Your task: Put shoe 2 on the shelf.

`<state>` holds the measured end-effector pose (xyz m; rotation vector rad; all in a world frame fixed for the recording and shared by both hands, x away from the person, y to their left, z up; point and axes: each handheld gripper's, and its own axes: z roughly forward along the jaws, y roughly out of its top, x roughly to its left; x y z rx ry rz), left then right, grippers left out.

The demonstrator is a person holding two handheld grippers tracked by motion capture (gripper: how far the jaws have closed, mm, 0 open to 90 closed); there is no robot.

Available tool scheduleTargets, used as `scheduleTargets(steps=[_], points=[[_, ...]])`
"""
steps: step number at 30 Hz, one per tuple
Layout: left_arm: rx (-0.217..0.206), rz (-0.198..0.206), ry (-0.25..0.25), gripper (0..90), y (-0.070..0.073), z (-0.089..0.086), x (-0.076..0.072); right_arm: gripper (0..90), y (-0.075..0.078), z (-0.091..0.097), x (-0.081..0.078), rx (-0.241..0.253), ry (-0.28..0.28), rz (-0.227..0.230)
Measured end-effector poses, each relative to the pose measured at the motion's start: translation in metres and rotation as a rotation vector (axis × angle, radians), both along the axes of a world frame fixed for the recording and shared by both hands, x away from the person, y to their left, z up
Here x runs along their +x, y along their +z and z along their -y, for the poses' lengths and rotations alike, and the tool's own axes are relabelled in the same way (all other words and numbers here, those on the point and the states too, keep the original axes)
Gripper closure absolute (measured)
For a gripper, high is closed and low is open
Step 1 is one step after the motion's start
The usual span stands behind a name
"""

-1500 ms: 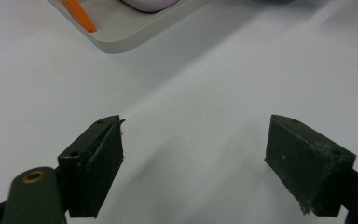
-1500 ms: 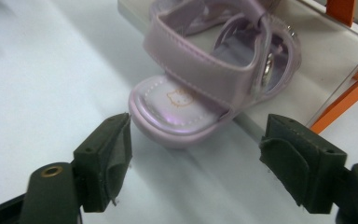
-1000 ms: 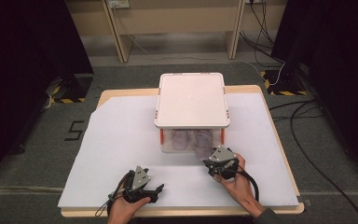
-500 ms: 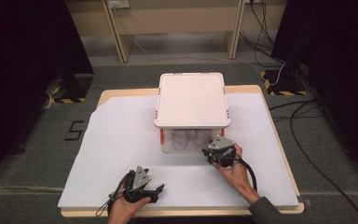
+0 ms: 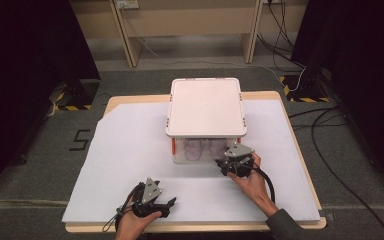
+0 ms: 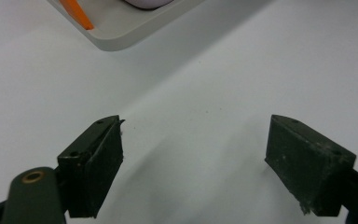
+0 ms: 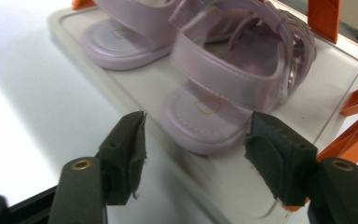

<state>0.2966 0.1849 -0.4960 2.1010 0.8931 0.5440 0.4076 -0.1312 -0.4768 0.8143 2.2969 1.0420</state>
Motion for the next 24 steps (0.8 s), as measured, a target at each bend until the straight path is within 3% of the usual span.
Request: scheduleTargets(steps=[10, 24], points=[[0.000, -0.001, 0.000, 18.6, 0.001, -0.001, -0.001, 38.3, 0.010, 0.004, -0.016, 0.059, 0.063, -0.023], [0.002, -0.001, -0.002, 18.6, 0.001, -0.001, -0.001, 36.2, 0.013, 0.027, -0.045, 0.066, 0.075, -0.058]])
